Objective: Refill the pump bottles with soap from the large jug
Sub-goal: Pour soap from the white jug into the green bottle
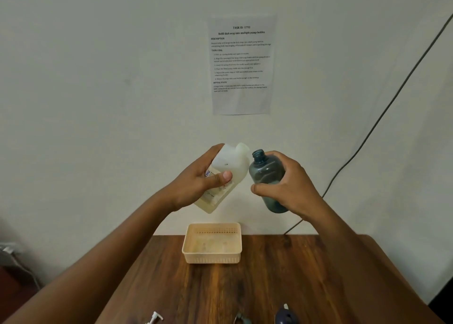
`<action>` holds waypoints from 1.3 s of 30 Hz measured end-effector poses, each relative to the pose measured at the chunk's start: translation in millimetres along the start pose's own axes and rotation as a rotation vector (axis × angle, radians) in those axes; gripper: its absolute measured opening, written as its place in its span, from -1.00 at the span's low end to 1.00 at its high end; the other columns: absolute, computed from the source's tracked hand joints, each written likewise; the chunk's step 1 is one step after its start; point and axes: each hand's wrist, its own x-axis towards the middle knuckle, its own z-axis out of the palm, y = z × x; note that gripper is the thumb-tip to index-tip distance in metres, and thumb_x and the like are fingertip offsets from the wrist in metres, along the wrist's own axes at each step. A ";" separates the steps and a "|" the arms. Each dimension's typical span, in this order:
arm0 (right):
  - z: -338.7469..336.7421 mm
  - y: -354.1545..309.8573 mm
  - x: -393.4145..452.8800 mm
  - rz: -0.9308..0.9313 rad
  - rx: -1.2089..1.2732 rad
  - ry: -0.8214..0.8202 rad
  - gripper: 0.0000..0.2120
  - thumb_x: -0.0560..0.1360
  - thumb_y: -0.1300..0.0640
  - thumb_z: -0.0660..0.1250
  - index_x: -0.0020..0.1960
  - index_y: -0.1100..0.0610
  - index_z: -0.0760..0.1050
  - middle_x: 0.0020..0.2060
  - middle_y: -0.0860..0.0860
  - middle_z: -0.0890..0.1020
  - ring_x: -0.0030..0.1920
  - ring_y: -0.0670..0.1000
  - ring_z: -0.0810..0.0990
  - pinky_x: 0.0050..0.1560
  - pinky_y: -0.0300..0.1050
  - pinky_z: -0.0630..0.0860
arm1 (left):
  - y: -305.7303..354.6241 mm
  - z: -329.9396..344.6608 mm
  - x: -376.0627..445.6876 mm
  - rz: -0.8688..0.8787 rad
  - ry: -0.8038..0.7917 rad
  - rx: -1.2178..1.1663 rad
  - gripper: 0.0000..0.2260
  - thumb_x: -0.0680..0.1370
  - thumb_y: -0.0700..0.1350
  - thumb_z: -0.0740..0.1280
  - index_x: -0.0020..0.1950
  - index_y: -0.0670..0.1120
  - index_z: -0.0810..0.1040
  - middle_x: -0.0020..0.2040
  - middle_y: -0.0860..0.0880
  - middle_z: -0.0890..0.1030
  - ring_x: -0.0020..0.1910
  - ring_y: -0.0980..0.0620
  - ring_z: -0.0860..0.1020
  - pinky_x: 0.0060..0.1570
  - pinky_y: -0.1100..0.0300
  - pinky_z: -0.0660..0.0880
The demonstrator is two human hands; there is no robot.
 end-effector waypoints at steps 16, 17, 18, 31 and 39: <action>-4.0 3.6 3.1 0.001 -0.024 0.004 -0.42 0.23 -0.04 0.59 0.19 -0.20 0.47 0.03 -0.21 0.61 0.02 -0.10 0.61 -0.09 -0.23 0.55 | 9.8 -11.3 10.2 0.035 -0.090 0.109 -0.40 0.54 0.14 0.34 0.55 0.13 0.27 0.26 0.19 0.49 0.19 0.13 0.55 0.04 0.24 0.60; -4.2 3.7 3.1 0.000 -0.023 0.007 -0.42 0.23 -0.04 0.59 0.19 -0.20 0.47 0.04 -0.21 0.61 0.02 -0.09 0.61 -0.08 -0.21 0.55 | 10.5 -11.8 11.1 0.037 -0.089 0.116 -0.40 0.54 0.13 0.34 0.56 0.13 0.27 0.28 0.17 0.49 0.20 0.12 0.55 0.04 0.24 0.60; -4.6 3.9 3.1 -0.002 -0.022 0.010 -0.42 0.23 -0.03 0.58 0.20 -0.20 0.47 0.04 -0.20 0.61 0.03 -0.08 0.61 -0.07 -0.20 0.56 | 10.7 -11.9 12.0 0.039 -0.089 0.120 -0.39 0.54 0.13 0.34 0.56 0.13 0.26 0.28 0.17 0.48 0.21 0.11 0.54 0.05 0.23 0.60; -9.4 6.7 2.5 0.007 -0.047 0.030 -0.43 0.21 -0.06 0.57 0.15 -0.25 0.44 -0.01 -0.29 0.58 -0.01 -0.13 0.60 -0.15 -0.32 0.50 | 17.0 -10.6 20.1 0.068 -0.108 0.135 -0.39 0.54 0.14 0.34 0.57 0.10 0.26 0.30 0.14 0.47 0.20 0.10 0.54 0.04 0.25 0.58; -9.1 9.2 0.5 -0.015 -0.055 0.055 -0.41 0.22 -0.09 0.57 0.20 -0.21 0.45 0.00 -0.28 0.60 -0.01 -0.17 0.60 -0.19 -0.38 0.46 | 24.8 -15.9 29.5 0.064 -0.162 0.157 -0.40 0.54 0.11 0.36 0.55 0.10 0.28 0.27 0.11 0.51 0.19 0.07 0.57 0.06 0.21 0.57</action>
